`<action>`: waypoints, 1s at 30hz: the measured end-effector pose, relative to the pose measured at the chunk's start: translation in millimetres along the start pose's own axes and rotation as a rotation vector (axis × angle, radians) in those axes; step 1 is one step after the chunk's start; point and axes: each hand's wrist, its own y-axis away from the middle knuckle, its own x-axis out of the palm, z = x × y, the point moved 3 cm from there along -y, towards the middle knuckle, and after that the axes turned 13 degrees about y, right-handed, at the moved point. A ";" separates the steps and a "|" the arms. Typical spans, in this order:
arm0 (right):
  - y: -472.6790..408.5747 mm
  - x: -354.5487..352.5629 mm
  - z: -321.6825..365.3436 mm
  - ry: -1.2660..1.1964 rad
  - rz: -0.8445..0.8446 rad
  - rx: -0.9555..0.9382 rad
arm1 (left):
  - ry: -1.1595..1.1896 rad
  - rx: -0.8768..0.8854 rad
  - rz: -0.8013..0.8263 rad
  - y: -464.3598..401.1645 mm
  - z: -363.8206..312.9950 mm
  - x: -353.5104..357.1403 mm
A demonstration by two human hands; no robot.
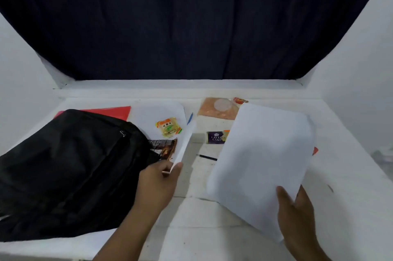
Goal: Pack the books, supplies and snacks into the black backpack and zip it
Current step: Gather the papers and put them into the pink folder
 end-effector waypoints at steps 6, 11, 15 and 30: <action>6.7 2.9 19.1 0.011 0.029 -0.066 | 0.134 -0.008 -0.007 -8.3 -32.9 15.1; 12.7 17.2 19.2 0.084 0.116 -0.089 | 0.203 -0.047 0.109 -2.7 -54.8 60.1; 15.5 28.8 26.9 0.037 0.191 -0.048 | 0.238 -0.135 0.360 9.6 -57.0 102.7; -13.2 -1.9 33.9 0.076 0.459 -0.078 | 0.428 -0.542 0.109 -20.4 3.6 93.1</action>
